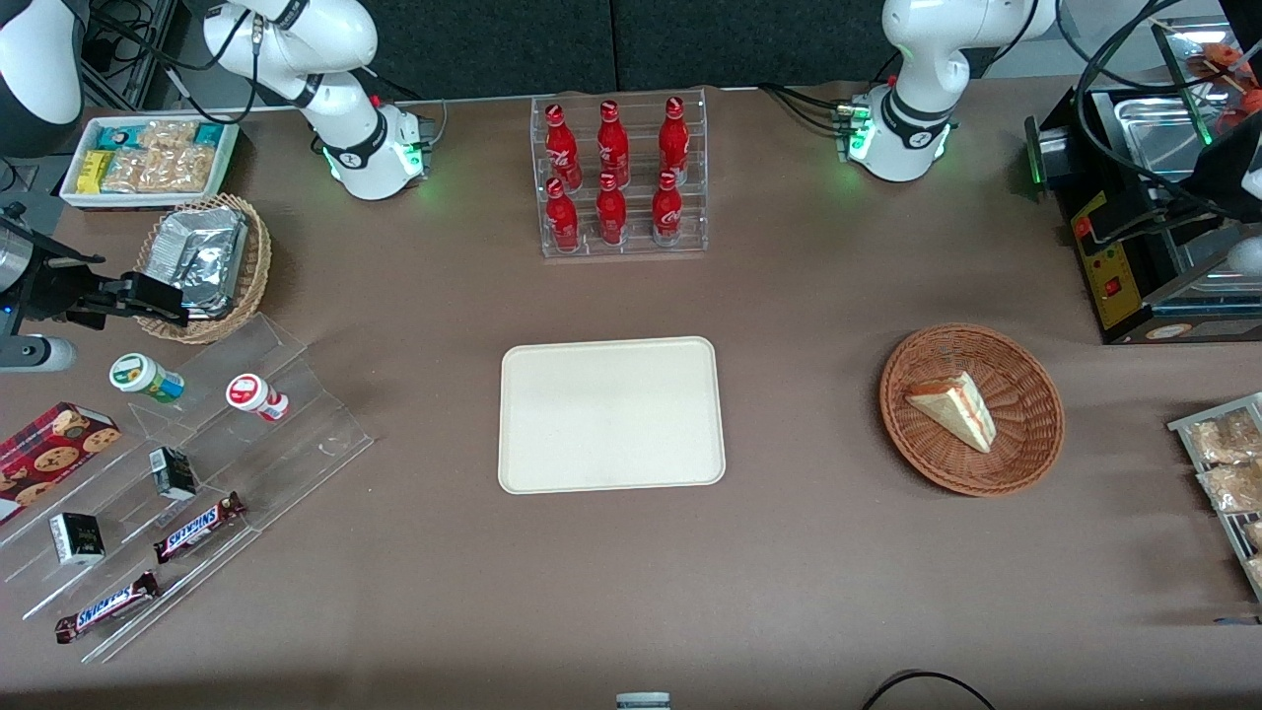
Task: Place sandwich from basket to tray
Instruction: 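Move the left gripper down over the wrapped sandwich in the wicker basket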
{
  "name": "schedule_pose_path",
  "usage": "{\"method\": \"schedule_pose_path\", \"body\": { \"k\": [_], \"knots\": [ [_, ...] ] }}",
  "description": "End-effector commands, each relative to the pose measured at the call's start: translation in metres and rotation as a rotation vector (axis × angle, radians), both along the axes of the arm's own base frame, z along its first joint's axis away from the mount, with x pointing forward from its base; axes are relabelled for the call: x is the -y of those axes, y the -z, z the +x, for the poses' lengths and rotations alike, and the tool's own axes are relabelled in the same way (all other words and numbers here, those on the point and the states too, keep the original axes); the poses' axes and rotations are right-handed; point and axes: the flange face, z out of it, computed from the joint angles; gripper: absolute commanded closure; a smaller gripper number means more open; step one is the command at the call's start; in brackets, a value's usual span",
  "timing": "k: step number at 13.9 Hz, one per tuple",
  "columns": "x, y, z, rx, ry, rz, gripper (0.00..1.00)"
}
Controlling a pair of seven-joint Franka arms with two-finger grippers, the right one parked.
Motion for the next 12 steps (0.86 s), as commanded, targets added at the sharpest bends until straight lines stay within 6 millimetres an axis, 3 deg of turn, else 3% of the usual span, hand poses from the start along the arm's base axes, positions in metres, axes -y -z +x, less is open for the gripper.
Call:
{"method": "schedule_pose_path", "body": {
  "k": [1,3,5,9,12],
  "knots": [
    [0.01,-0.006,-0.004,-0.018,0.002,0.038,0.0],
    [0.009,-0.001,0.0,-0.027,-0.005,0.049,0.0],
    [0.005,0.017,0.01,-0.056,-0.021,0.059,0.0],
    [-0.002,0.095,0.047,-0.092,-0.207,0.158,0.0],
    [-0.003,0.137,0.052,-0.068,-0.331,0.148,0.0]
  ]
}}
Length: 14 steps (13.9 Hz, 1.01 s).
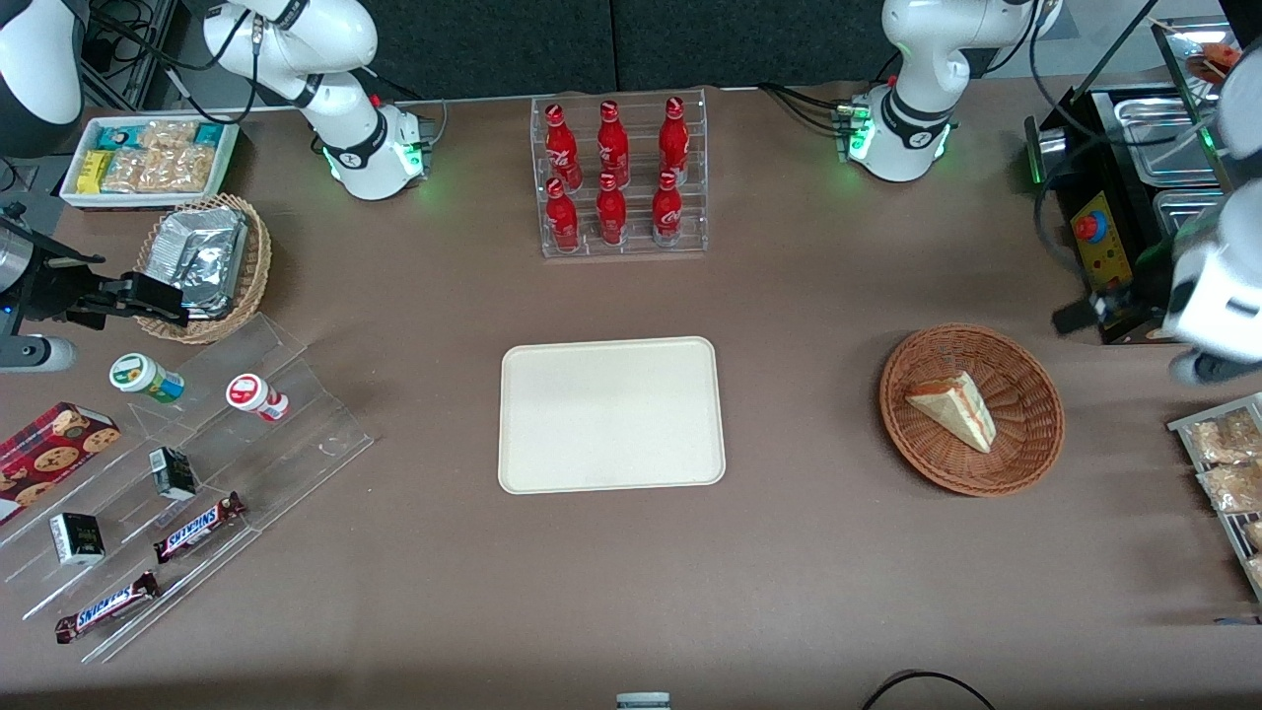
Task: Place sandwich from basket to tray
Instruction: 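Move the left gripper down over the wrapped sandwich in the wicker basket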
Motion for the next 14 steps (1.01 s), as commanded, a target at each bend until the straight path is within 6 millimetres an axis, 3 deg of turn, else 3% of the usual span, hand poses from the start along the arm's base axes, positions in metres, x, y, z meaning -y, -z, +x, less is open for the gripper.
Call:
{"method": "schedule_pose_path", "body": {
  "k": [1,3,6,9,12,14],
  "knots": [
    [0.0,0.031,-0.004,0.031,-0.139,0.013,0.0],
    [-0.002,0.081,-0.012,0.046,-0.207,0.01,0.0],
    [-0.001,0.137,-0.025,0.116,-0.39,-0.001,0.0],
    [-0.001,0.173,-0.05,0.216,-0.52,-0.034,0.0],
    [-0.001,0.205,-0.061,0.236,-0.573,-0.047,0.0],
    [-0.002,0.229,-0.08,0.26,-0.573,-0.052,0.0]
  ]
}}
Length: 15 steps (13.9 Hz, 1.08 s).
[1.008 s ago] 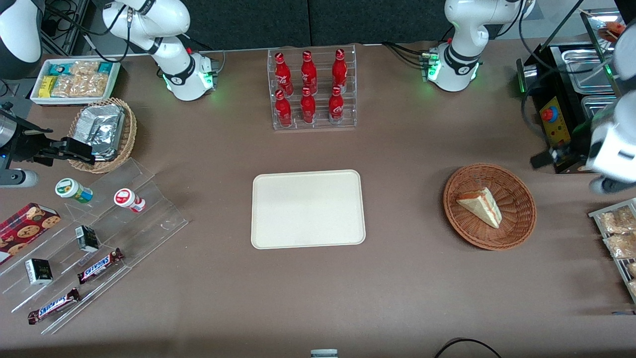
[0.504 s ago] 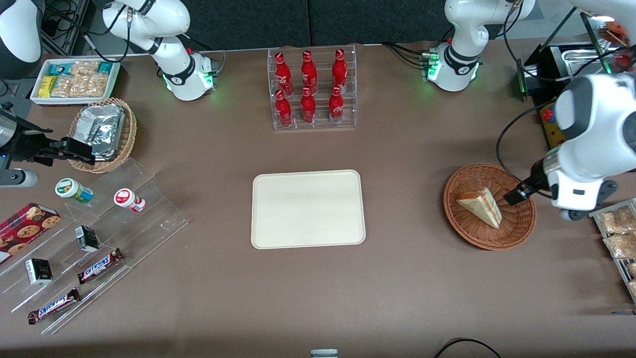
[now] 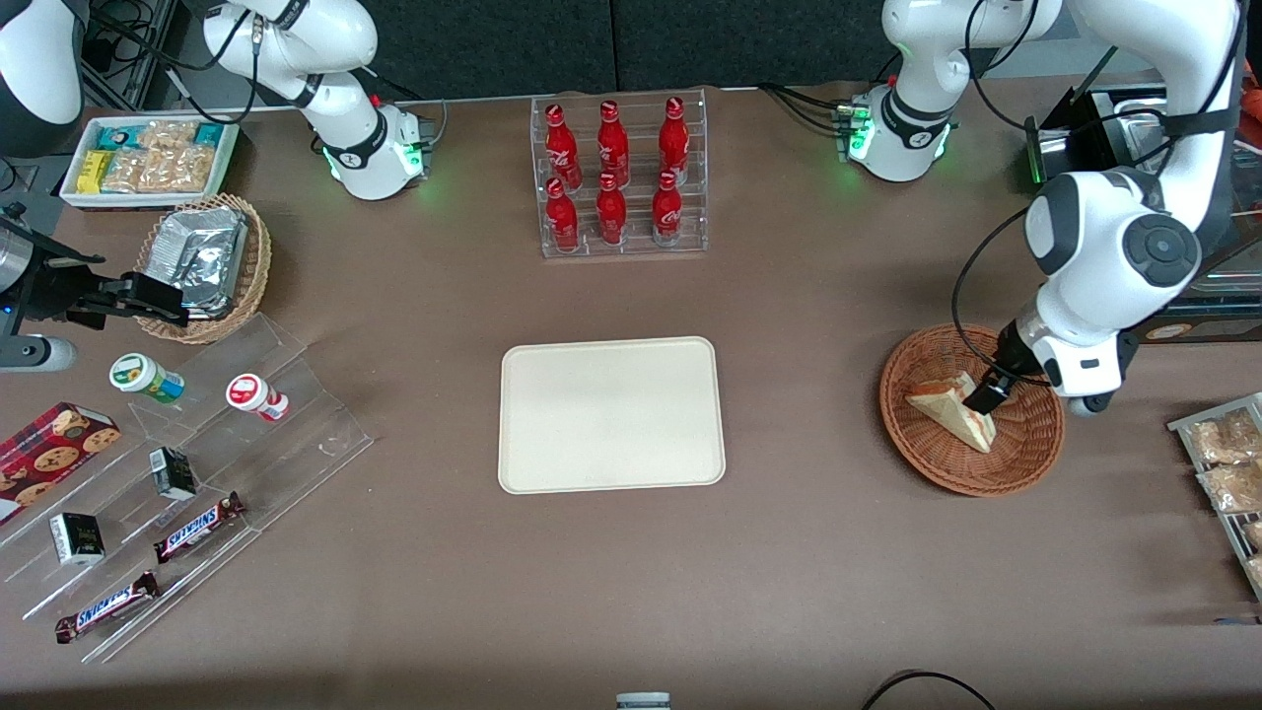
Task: Place sandwich from basket to tray
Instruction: 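Close the left gripper on the upright wrapped sandwich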
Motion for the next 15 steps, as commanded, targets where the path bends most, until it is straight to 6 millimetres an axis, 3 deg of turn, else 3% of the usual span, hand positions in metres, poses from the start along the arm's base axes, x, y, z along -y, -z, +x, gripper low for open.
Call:
{"method": "schedule_pose_path", "body": {
  "k": [1,4,15],
  "knots": [
    [-0.002,0.015,-0.024,0.049,-0.029,-0.008,0.0],
    [-0.002,0.016,-0.019,0.086,-0.029,-0.01,0.0],
    [0.005,0.077,-0.013,0.089,-0.005,-0.009,0.01]
  ]
}}
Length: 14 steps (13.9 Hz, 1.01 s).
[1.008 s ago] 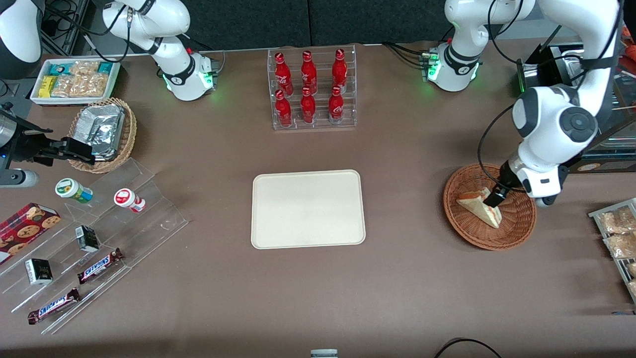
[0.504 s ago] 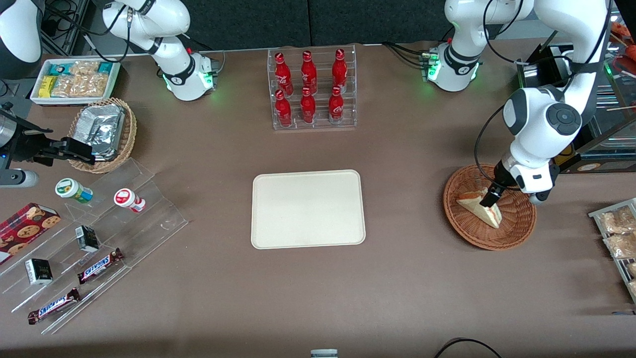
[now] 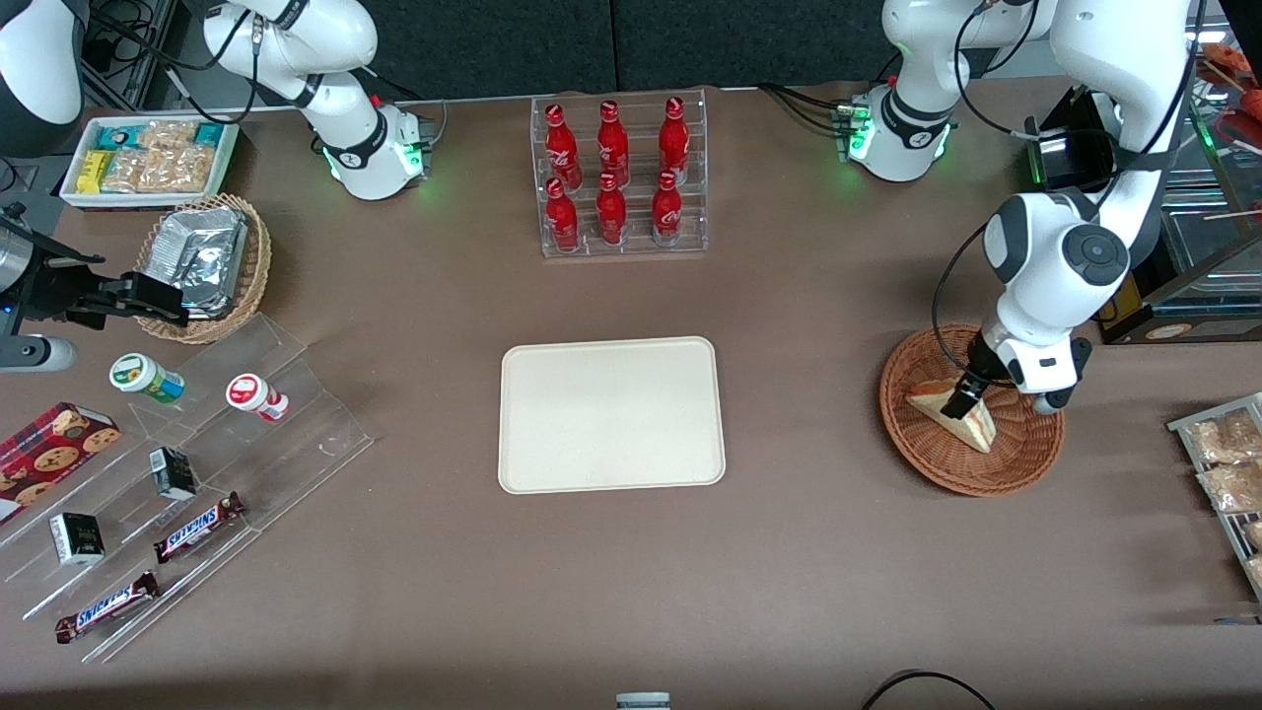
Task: Place sandwich from basket to tray
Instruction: 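Close the left gripper on the upright wrapped sandwich, then lift the sandwich out of the basket and carry it toward the cream tray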
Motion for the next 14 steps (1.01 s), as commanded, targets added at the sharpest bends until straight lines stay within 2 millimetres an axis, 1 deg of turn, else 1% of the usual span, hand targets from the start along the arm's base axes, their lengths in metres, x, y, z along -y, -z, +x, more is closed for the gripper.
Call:
{"method": "schedule_pose_path", "body": {
  "k": [1,2,3,4,5,6,9,10,11,13,14],
  "knots": [
    [0.003,0.014,0.0,0.022,-0.001,-0.004,0.02],
    [0.004,0.016,0.0,0.019,0.0,-0.003,0.1],
    [0.004,0.016,0.0,0.017,0.002,-0.003,0.35],
    [0.004,0.016,0.0,0.017,0.002,-0.003,0.68],
    [0.004,0.015,0.001,0.021,0.005,-0.002,0.75],
    [0.004,0.012,0.001,0.025,0.007,-0.002,0.79],
    [0.005,-0.001,0.002,0.023,0.018,0.003,0.83],
    [0.006,-0.014,0.001,-0.003,0.031,0.012,0.84],
    [0.011,-0.03,0.002,-0.035,0.06,0.032,0.84],
    [0.03,-0.069,-0.005,-0.093,0.168,0.122,0.87],
    [0.034,-0.091,-0.003,-0.113,0.19,0.153,0.87]
  ]
}}
